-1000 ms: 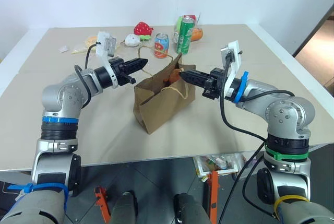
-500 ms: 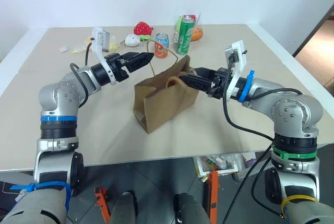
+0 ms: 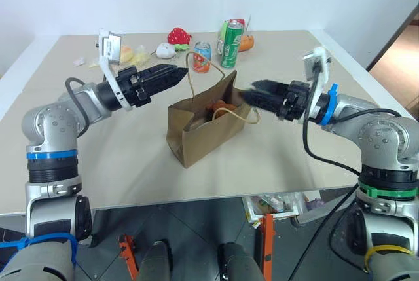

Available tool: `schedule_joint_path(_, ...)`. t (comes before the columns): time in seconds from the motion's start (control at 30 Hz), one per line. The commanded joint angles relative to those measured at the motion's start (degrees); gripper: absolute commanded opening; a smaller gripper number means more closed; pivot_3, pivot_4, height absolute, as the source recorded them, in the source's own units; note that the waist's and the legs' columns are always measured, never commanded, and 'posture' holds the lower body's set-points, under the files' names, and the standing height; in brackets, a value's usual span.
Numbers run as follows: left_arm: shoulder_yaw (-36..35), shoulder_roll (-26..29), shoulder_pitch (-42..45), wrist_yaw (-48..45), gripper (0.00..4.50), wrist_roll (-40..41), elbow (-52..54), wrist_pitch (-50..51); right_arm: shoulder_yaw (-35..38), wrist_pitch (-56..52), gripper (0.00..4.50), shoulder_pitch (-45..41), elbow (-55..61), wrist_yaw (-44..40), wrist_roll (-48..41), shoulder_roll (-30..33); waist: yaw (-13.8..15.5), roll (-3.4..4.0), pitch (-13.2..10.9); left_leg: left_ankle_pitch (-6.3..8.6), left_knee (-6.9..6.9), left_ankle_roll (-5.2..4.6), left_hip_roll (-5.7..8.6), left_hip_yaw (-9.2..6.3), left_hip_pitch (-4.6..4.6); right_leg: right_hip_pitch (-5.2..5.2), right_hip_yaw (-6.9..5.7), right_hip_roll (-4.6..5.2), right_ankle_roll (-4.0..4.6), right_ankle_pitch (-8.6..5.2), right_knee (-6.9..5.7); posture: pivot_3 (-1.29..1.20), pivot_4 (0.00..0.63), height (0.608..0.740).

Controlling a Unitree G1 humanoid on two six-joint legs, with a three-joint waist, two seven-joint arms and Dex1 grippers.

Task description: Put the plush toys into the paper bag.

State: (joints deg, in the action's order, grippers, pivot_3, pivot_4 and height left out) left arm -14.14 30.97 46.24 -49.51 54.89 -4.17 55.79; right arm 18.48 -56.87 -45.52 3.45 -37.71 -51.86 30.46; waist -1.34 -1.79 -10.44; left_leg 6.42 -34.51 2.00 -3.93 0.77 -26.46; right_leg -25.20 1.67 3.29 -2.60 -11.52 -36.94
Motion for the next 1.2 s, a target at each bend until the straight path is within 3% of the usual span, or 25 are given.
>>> schedule_joint_path(0.03, -1.17, 2.80, -1.64, -3.61, 4.50, 1.40, 2.67, 0.23, 7.85, 1.49, 4.45, -2.57, 0.82, 1.91, -7.35, -0.17, 0.00, 0.00, 0.00, 0.00, 0.01, 0.00, 0.00, 0.00, 0.00, 0.00, 0.00, 0.00, 0.00, 0.00, 0.00, 0.00, 0.150, 0.740)
schedule_joint_path(0.13, -0.95, 6.37, -5.57, -9.41, 4.50, -0.02, 3.35, -2.08, 7.66, -0.08, 4.45, 1.66, 5.11, -0.11, -9.15, 2.48, 0.00, -0.01, 0.01, 0.01, 0.08, 0.00, 0.00, -0.01, 0.01, 0.01, 0.00, 0.00, 0.01, -0.08, 0.00, 0.00, 0.150, 0.740)
schedule_joint_path(0.27, 0.84, 12.25, -10.41, -17.78, 4.50, -4.12, 4.50, -7.43, 3.56, -1.43, 4.45, 12.44, 13.64, -6.27, -7.59, 10.46, 0.08, 0.00, 0.00, 0.09, 0.15, 0.04, 0.00, 0.00, 0.00, -0.02, -0.01, 0.01, 0.10, -0.25, 0.01, 0.00, 0.150, 0.740)
schedule_joint_path(0.3, 1.24, 13.34, -11.38, -19.47, 4.50, -5.79, 4.58, -9.84, 3.54, -1.61, 4.22, 14.83, 15.26, -7.47, -7.77, 12.21, 0.12, 0.00, 0.00, 0.10, 0.15, 0.05, 0.00, 0.00, -0.01, -0.03, -0.01, 0.02, 0.11, -0.25, 0.01, 0.00, 0.150, 0.740)
schedule_joint_path(0.37, 1.68, 15.17, -13.16, -22.35, 4.50, -9.75, 4.11, -15.85, 4.77, -1.80, 3.61, 19.17, 17.66, -9.86, -8.65, 15.43, 0.15, 0.00, 0.00, 0.11, 0.14, 0.07, 0.00, 0.01, 0.00, -0.03, -0.01, 0.04, 0.12, -0.25, 0.01, 0.00, 0.150, 0.740)
schedule_joint_path(0.47, 3.37, 18.50, -17.09, -28.59, 4.50, -15.83, 4.11, -25.46, 8.24, -2.43, 2.25, 25.37, 20.37, -12.91, -10.83, 19.20, 0.15, -0.01, 0.00, 0.14, 0.09, 0.12, 0.00, 0.06, 0.02, -0.03, -0.02, 0.11, 0.15, -0.23, 0.03, 0.00, 0.150, 0.740)
schedule_joint_path(0.5, 3.78, 19.04, -18.00, -29.77, 4.50, -16.97, 4.00, -27.18, 8.38, -2.23, 1.94, 26.62, 20.85, -13.27, -10.92, 19.59, 0.12, -0.01, 0.00, 0.14, 0.08, 0.12, 0.00, 0.09, 0.04, -0.02, -0.02, 0.13, 0.16, -0.23, 0.03, 0.00, 0.150, 0.740)
schedule_joint_path(0.53, 4.17, 19.19, -18.70, -30.69, 4.50, -17.76, 3.86, -28.65, 7.99, -1.62, 1.35, 27.64, 21.14, -13.47, -10.76, 19.76, 0.10, -0.01, 0.00, 0.19, 0.08, 0.19, 0.00, 0.12, 0.05, -0.03, -0.02, 0.17, 0.17, -0.22, 0.05, 0.00, 0.150, 0.740)
schedule_joint_path(0.57, 4.66, 19.16, -19.32, -31.41, 4.50, -18.77, 3.74, -30.39, 7.25, -0.99, 1.16, 28.51, 21.53, -13.65, -10.30, 19.77, 0.10, -0.01, 0.00, 0.20, 0.08, 0.22, 0.00, 0.12, 0.06, -0.03, -0.02, 0.17, 0.17, -0.22, 0.05, 0.00, 0.150, 0.740)
schedule_joint_path(0.6, 5.42, 19.11, -19.91, -32.07, 4.50, -20.02, 3.63, -32.15, 6.15, -0.33, 0.65, 29.27, 22.05, -13.77, -9.78, 19.45, 0.13, -0.01, 0.00, 0.21, 0.07, 0.22, 0.00, 0.13, 0.06, -0.03, -0.02, 0.18, 0.18, -0.21, 0.05, 0.00, 0.150, 0.740)
schedule_joint_path(0.67, 6.94, 18.94, -20.54, -33.31, 4.50, -22.26, 3.28, -35.33, 4.05, 0.47, 0.05, 29.76, 22.85, -13.83, -9.60, 18.63, 0.12, -0.01, 0.00, 0.21, 0.07, 0.23, 0.00, 0.14, 0.06, -0.03, -0.02, 0.19, 0.18, -0.21, 0.06, 0.00, 0.150, 0.740)
schedule_joint_path(0.8, 8.26, 16.56, -19.00, -32.77, 4.50, -22.38, 2.73, -36.12, -4.61, 4.09, 0.05, 29.59, 23.60, -13.31, -3.56, 17.04, 0.13, -0.02, 0.00, 0.22, 0.06, 0.24, 0.00, 0.14, 0.05, -0.02, -0.02, 0.18, 0.20, -0.20, 0.07, 0.00, 0.150, 0.740)
schedule_joint_path(0.97, 10.30, 13.56, -16.21, -31.02, 4.50, -25.26, -0.29, -39.22, -17.97, 10.70, 0.05, 24.33, 17.00, -7.15, 12.17, 12.80, 0.03, -0.02, 0.00, 0.19, -0.01, 0.20, 0.00, 0.13, 0.01, -0.04, -0.03, 0.17, 0.19, -0.19, 0.07, 0.00, 0.150, 0.740)
schedule_joint_path(1.2, 11.49, 10.22, -12.26, -28.12, 4.50, -29.75, -8.07, -43.92, -23.29, 13.31, 0.05, 19.37, 14.25, -7.04, 16.79, 6.68, 0.13, -0.03, 0.00, 0.14, 0.03, 0.11, 0.00, 0.08, -0.09, -0.07, -0.03, 0.06, 0.10, -0.25, 0.07, 0.00, 0.150, 0.740)
